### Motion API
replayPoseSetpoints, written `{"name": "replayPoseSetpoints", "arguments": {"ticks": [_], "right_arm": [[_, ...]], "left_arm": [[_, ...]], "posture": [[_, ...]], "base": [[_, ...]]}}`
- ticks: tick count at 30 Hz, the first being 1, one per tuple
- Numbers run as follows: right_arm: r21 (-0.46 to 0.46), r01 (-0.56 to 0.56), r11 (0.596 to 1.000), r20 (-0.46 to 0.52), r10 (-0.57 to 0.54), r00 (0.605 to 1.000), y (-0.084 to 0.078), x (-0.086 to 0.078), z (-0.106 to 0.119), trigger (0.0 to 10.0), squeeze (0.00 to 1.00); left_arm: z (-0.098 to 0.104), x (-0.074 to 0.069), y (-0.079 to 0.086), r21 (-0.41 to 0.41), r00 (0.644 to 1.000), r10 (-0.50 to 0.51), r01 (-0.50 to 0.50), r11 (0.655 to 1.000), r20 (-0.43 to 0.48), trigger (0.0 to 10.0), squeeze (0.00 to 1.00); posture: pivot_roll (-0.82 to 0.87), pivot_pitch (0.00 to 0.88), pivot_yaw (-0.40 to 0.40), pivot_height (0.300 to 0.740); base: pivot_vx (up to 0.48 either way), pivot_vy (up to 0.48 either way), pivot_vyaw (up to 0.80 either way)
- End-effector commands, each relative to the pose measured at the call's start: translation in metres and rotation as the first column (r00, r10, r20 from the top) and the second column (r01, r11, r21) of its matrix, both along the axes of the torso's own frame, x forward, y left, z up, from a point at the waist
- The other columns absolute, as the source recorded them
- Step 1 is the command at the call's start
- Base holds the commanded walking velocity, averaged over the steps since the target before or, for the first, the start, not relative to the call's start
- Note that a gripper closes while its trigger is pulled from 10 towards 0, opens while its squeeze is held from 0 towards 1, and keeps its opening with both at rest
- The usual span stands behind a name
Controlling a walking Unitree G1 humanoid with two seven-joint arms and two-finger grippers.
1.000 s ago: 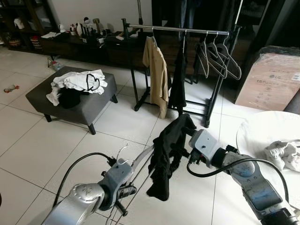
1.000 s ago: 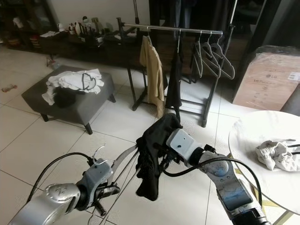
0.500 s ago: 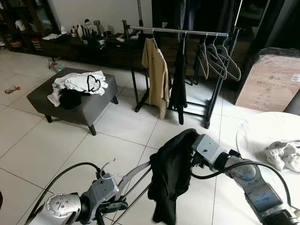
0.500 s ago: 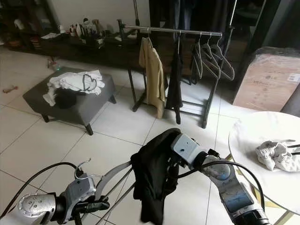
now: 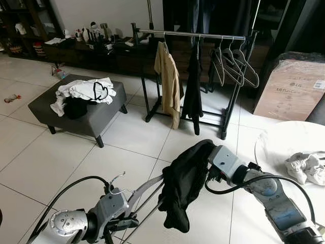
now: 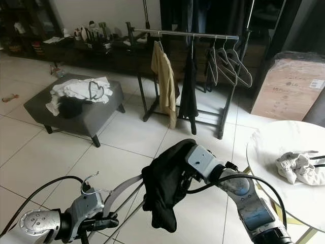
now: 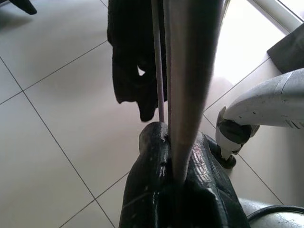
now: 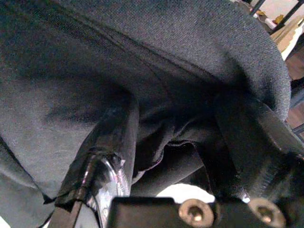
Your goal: Hang hanger
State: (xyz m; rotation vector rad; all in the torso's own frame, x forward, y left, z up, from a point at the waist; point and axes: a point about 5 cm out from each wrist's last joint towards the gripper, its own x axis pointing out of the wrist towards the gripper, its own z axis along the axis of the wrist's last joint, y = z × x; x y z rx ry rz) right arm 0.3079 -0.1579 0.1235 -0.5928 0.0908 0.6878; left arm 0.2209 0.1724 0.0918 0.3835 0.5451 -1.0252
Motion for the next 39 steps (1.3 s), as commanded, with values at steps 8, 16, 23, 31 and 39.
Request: {"name": "replayPoseSetpoints", "arguments": {"ticks": [8, 16, 23, 31, 39], "right_arm": [[-0.003, 0.025, 1.0, 0.006, -0.025, 1.0, -0.005, 0.001, 0.0, 10.0, 0.0], [0.058, 0.344, 0.937, -0.066, -0.34, 0.938, -0.044, 0.008, -0.022, 10.0, 0.0], [0.057, 0.35, 0.935, -0.065, -0.346, 0.936, -0.045, 0.009, -0.024, 10.0, 0.0], [0.07, 0.326, 0.943, -0.034, -0.324, 0.945, -0.041, 0.011, -0.021, 10.0, 0.0], [0.065, -0.017, 0.998, -0.026, 0.019, 0.999, -0.018, -0.003, -0.004, 10.0, 0.0]], "left_arm": [[0.0, -0.001, 0.005, 0.02, 1.0, -0.007, 0.007, 1.0, 0.0, 10.0, 0.0], [0.007, 0.035, 0.03, -0.064, 0.858, 0.427, -0.428, 0.902, 0.286, 10.0, 0.0], [0.007, 0.037, 0.032, -0.085, 0.84, 0.453, -0.449, 0.889, 0.298, 10.0, 0.0], [-0.001, 0.029, 0.027, -0.052, 0.891, 0.388, -0.387, 0.921, 0.236, 10.0, 0.0], [-0.021, 0.005, 0.021, 0.099, 0.974, 0.199, -0.21, 0.973, 0.106, 10.0, 0.0]], "posture": [[-0.05, 0.055, 0.038, 0.74], [-0.04, 0.084, 0.028, 0.74], [-0.03, 0.086, 0.027, 0.74], [-0.03, 0.087, 0.025, 0.74], [-0.04, 0.086, 0.027, 0.74]], "base": [[0.0, 0.0, 0.0], [0.0, 0.0, 0.0], [0.0, 0.0, 0.0], [0.0, 0.0, 0.0], [0.0, 0.0, 0.0]]}}
